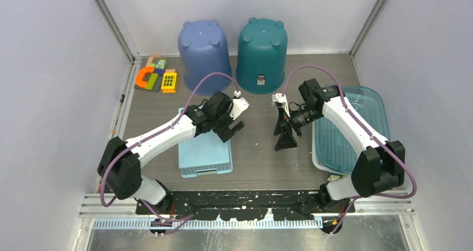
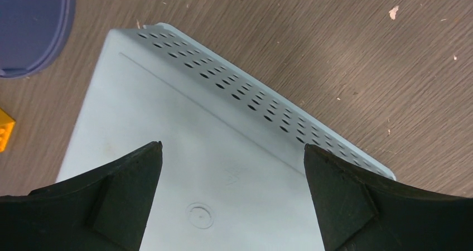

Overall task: Turn the large container upside down
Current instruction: Move the container to the center of the board.

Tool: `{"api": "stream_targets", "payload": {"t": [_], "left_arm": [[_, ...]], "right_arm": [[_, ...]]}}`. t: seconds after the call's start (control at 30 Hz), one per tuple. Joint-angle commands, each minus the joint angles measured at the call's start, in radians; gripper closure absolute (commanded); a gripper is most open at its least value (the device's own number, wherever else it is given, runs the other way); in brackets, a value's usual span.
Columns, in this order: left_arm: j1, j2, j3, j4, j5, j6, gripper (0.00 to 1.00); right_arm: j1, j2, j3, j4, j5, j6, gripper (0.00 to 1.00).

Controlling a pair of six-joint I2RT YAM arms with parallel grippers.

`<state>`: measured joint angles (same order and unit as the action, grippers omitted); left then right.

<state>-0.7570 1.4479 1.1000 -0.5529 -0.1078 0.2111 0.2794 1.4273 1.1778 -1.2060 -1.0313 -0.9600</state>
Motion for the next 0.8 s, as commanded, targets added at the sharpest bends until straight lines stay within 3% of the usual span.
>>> {"api": "stream_targets", "payload": {"t": [0.0,0.13,0.3,0.53,0.77], "left_arm": [[-0.001,0.07,0.043,-0.034,-0.005,-0.066,0.0],[0.001,0.129,0.056,-0.052,-0.079,-0.069,0.0],[0.031,0.14,0.049,-0.088,-0.06,-0.063,0.0],[0.133,0.095,0.007,-0.121,-0.024,-0.06,0.01],[0.147,0.013,-0.061,-0.109,-0.022,0.016,0.0]], "right_arm": [[-0.002,-0.013,-0.007,0.002,-0.022,-0.04,0.13],[-0.003,0.002,-0.011,0.0,-0.027,-0.047,0.13],[-0.002,0.024,-0.01,-0.008,-0.044,-0.052,0.13],[-0.003,0.024,-0.011,-0.011,-0.056,-0.061,0.13],[-0.002,0.027,-0.006,-0.018,-0.068,-0.062,0.13]]}}
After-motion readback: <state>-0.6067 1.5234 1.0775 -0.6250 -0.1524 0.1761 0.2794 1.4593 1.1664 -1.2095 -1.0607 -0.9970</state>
